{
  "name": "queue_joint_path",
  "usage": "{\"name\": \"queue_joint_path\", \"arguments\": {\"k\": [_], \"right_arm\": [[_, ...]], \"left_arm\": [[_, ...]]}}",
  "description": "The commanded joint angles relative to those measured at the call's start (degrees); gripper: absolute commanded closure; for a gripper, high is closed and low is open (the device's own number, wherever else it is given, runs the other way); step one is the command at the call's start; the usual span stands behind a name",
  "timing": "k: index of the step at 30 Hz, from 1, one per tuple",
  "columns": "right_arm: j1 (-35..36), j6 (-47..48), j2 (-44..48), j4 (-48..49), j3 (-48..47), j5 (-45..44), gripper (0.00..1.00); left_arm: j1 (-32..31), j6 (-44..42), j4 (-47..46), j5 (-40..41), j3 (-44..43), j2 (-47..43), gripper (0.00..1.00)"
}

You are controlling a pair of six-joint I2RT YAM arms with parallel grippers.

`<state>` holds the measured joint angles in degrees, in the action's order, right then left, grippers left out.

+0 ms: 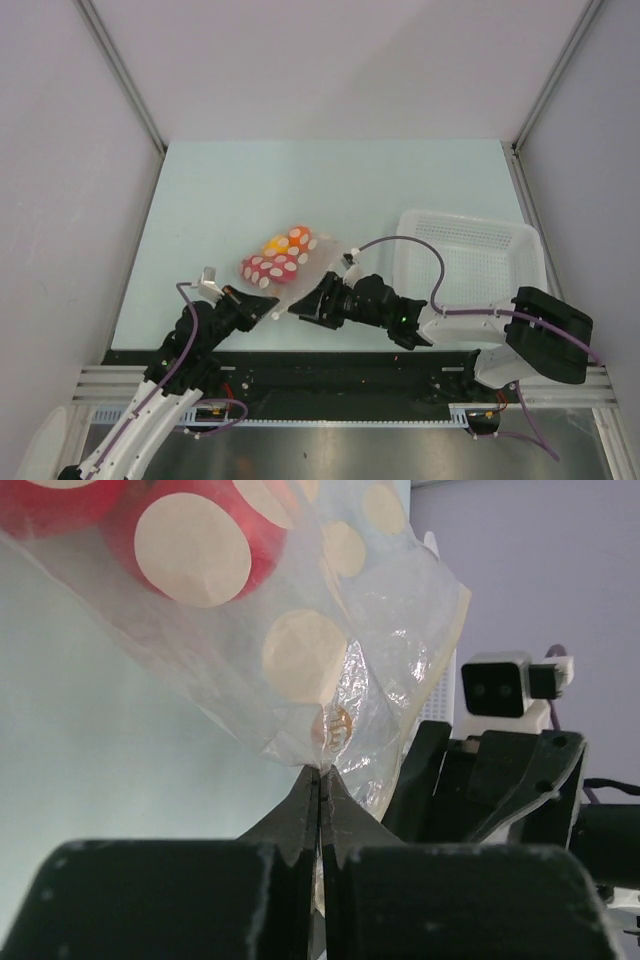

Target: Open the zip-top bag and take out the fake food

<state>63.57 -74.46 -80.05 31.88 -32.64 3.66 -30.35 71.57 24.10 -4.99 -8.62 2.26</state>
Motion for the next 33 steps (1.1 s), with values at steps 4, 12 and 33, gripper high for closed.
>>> {"name": "queue_joint_path", "arguments": {"k": [4, 12, 33], "right_arm": [[5.0, -7.7, -6.1, 9.9, 0.0, -7.8, 0.50], [6.2, -9.0, -14.8, 18.4, -3.3, -4.3, 0.60], [7.3, -6.6, -10.0, 10.2, -6.0, -5.9, 0.53]], "left_arm": [[0.1, 1.3, -4.1, -1.9, -1.1, 0.1, 1.00], [0.2, 0.5, -2.7, -1.3, -1.0, -2.1, 1.00], [0.1, -2.1, -3.4, -2.4, -1.1, -0.6, 1.00]]}}
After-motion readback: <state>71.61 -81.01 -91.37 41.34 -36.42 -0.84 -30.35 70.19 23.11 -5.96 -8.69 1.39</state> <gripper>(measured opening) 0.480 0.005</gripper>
